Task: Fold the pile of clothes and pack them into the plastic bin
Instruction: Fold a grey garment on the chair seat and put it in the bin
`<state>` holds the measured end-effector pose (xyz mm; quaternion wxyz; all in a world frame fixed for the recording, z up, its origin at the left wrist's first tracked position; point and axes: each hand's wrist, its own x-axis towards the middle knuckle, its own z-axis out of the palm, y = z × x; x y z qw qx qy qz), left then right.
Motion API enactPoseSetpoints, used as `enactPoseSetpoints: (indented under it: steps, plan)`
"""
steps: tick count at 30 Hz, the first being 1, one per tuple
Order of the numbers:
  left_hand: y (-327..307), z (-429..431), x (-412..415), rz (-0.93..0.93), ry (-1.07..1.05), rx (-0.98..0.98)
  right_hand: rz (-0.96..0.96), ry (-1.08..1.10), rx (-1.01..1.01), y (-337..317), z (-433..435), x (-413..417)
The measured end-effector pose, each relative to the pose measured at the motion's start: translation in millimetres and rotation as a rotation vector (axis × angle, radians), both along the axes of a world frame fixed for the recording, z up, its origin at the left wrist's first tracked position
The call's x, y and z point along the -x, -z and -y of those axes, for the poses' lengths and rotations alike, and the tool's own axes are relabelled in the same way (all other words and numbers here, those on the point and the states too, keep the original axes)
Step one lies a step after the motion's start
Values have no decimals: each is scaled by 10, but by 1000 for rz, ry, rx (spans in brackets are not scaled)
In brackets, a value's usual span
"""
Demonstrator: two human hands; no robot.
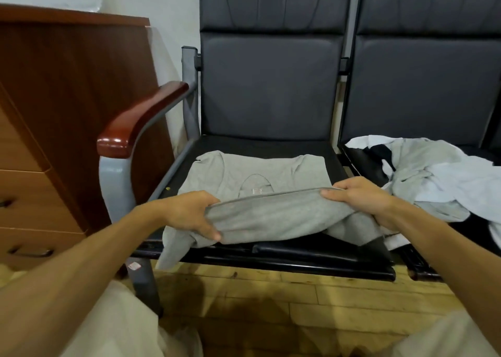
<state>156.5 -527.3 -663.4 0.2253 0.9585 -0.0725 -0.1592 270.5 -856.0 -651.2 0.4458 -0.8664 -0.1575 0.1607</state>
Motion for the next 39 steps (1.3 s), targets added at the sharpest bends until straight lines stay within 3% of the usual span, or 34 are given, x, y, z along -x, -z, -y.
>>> enactPoseSetpoints:
  steps: [4, 6, 9, 11, 15, 18, 22, 29, 39]
  plan:
    - [52, -285, 24, 115, -178, -194, 52, 236, -73, 102, -9, -151]
    - [47, -378, 34, 182, -358, -149, 86, 310, -44, 143, -17, -204]
    - [44, -462, 60, 248, -593, 73, 116, 371, 47, 183, -43, -263]
    - [42, -479, 87, 280, -690, 323, 163, 368, 99, 167, -62, -257]
    - [-14, -398, 122, 186, -731, 811, 333, 269, 227, 103, -67, -212]
    - [-62, -328, 127, 118, -734, 979, 326, 142, 274, 82, -76, -224]
    - [-99, -243, 94, 192, -788, 973, 233, 70, 250, 11, -138, -249]
    - [-36, -261, -336, 224, -834, 872, 362, -1, 363, -157, -466, -558]
    - [30, -596, -1438, 405, -945, 705, 529, -5, 450, -186, -849, -1582]
